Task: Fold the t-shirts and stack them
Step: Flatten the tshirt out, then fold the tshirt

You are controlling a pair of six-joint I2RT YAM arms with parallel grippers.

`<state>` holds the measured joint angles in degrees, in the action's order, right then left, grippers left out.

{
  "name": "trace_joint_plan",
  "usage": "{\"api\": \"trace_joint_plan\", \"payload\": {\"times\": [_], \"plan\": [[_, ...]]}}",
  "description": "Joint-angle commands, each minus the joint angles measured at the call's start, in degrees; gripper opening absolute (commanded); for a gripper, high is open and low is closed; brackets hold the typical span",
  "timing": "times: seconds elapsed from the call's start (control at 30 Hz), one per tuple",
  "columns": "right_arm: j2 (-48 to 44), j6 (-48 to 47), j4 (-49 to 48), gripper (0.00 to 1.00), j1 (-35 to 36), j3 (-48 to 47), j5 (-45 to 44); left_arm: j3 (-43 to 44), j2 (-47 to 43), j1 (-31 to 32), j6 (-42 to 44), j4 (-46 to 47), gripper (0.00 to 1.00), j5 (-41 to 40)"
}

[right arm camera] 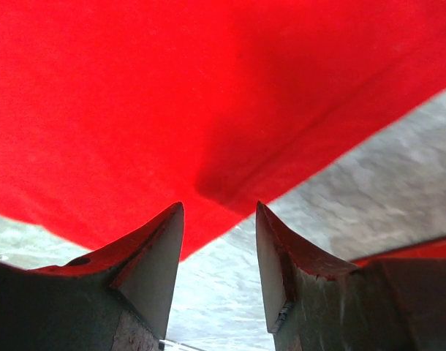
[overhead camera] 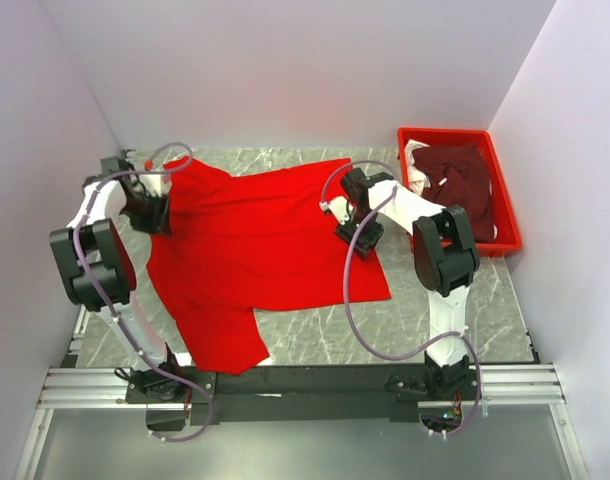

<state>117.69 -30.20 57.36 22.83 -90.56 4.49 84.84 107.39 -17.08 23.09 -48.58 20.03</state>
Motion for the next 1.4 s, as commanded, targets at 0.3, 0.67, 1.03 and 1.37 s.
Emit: {"api": "trace_joint_plan", "payload": {"times": [0.3, 0.67, 1.03, 1.37], "plan": [[-2.63, -0.04, -1.21, 0.50, 1.78, 12.14, 0.51, -20.29, -4.19, 0.21, 3.97, 3.41, 0.39, -7.28], [-14.68, -3.64, 10.47, 0.52, 6.62, 17.74, 13.42, -24.13, -17.05, -0.93, 10.74, -12.49, 0.39, -1.60], [9.47, -1.01, 9.10, 0.56, -7.00, -32.45, 8.27, 23.24, 6.49, 0.03, -10.07, 1.45, 0.66, 9.86], [17.92, 1.98, -19.28, 0.56, -8.77, -37.05, 1.39, 31.19, 18.29, 1.08, -24.65, 19.30, 0.68, 9.68]]}}
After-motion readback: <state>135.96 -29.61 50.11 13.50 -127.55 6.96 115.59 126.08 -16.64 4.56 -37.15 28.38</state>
